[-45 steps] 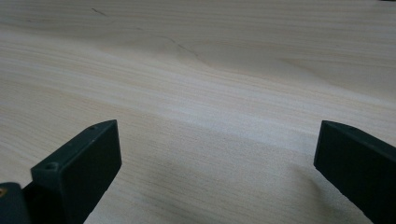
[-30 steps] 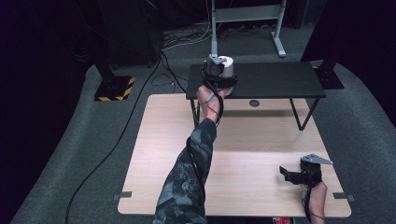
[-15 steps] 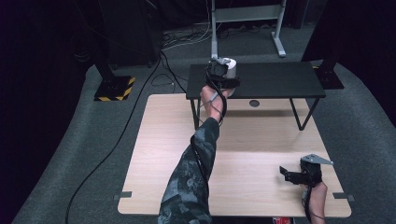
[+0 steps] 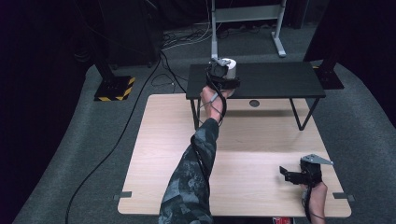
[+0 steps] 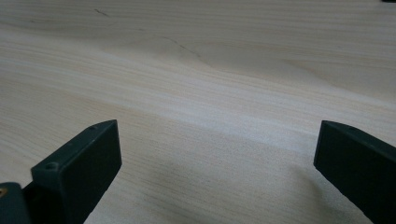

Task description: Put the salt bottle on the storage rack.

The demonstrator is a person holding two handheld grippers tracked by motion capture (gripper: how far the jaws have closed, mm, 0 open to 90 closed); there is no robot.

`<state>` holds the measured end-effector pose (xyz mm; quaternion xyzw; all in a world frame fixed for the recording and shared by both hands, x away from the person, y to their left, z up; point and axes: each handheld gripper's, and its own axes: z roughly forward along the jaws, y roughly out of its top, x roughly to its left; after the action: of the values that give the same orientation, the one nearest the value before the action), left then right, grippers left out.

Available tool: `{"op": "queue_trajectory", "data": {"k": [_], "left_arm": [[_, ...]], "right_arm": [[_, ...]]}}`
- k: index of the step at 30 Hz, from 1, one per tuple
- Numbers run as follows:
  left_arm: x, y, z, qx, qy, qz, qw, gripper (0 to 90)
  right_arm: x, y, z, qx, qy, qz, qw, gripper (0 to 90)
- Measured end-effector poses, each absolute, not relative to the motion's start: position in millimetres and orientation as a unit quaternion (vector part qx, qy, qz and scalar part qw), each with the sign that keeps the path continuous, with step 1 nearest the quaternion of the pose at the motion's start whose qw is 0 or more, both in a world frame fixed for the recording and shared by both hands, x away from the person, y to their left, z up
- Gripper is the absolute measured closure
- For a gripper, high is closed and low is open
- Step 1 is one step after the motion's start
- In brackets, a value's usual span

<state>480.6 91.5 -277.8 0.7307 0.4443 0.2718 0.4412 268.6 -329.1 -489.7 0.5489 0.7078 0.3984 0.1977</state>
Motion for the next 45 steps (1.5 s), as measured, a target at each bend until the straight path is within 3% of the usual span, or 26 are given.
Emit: {"op": "queue_trajectory", "data": {"k": [11,12,13,15,27,31,42,45], "left_arm": [[482,94,-276,0.734,0.444,0.265,0.441,26.4],[489,97,-273,0.748,0.439,0.243,0.435,23.7],[489,94,-272,0.75,0.441,0.248,0.426,6.6],[485,94,-273,0.752,0.434,0.254,0.425,0.0],[446,125,-272,0.747,0.418,0.27,0.44,0.0],[408,135,-283,0.762,0.4,0.308,0.406,0.0],[332,174,-350,0.78,0.409,0.34,0.33,0.0],[314,195,-381,0.773,0.437,0.323,0.328,0.0]], "right_arm": [[269,-329,-490,0.549,0.708,0.399,0.197,0.0],[269,-329,-490,0.549,0.708,0.399,0.197,0.0],[269,-329,-490,0.548,0.708,0.399,0.198,0.0],[268,-329,-490,0.548,0.708,0.399,0.198,0.0],[268,-329,-490,0.55,0.706,0.4,0.199,0.0],[267,-329,-490,0.55,0.705,0.401,0.2,0.0],[268,-327,-489,0.553,0.706,0.395,0.202,0.0],[268,-326,-489,0.554,0.705,0.393,0.202,0.0]]}}
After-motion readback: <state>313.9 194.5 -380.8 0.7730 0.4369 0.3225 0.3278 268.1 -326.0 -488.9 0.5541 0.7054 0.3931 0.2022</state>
